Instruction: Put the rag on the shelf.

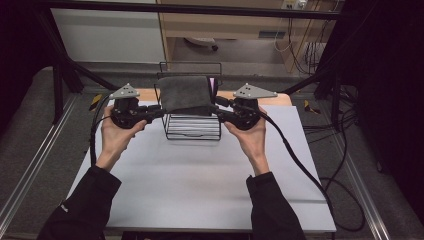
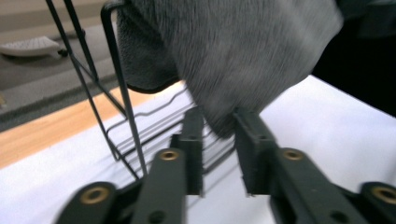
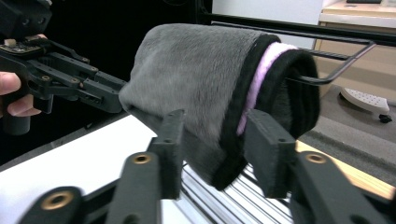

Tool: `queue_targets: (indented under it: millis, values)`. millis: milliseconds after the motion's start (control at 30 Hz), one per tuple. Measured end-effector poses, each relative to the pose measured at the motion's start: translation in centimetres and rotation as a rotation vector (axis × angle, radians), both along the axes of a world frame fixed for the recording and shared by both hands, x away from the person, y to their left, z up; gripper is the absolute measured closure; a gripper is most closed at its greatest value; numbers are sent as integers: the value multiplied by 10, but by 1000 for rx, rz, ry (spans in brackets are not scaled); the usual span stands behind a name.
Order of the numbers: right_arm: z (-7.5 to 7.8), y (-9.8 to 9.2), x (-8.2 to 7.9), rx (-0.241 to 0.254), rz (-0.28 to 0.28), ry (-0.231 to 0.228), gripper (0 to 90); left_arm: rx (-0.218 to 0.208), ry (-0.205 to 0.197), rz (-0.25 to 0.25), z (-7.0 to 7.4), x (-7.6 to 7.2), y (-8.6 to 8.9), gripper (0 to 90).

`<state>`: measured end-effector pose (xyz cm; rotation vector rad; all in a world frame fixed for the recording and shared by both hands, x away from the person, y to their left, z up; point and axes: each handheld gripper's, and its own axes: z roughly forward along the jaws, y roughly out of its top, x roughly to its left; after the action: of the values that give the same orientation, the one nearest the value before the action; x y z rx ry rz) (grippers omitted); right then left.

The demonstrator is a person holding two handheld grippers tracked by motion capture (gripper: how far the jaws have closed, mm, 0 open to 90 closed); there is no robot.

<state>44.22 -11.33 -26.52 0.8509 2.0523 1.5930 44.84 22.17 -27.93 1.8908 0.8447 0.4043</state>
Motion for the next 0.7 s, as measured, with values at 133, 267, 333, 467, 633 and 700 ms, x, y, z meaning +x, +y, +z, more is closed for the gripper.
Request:
queue_targets:
  millis: [133, 267, 333, 467, 633, 700]
  values:
    - [2, -8, -10, -26, 13, 17, 366, 4, 8, 3, -6, -10, 8, 560]
    - [-1, -19, -17, -42, 13, 51, 244, 26, 19, 5, -13, -18, 16, 467]
    - [-4, -25, -21, -47, 11, 64, 200, 29, 25, 4, -18, -22, 20, 423]
    - [-14, -38, -27, -62, -9, 78, 135, 28, 39, -2, -32, -28, 26, 352]
    - [-33, -57, -35, -49, -23, 101, 84, 50, 58, 19, -54, -37, 33, 281]
    - [-44, -65, -38, -37, -34, 120, 80, 57, 74, 20, -63, -39, 35, 264]
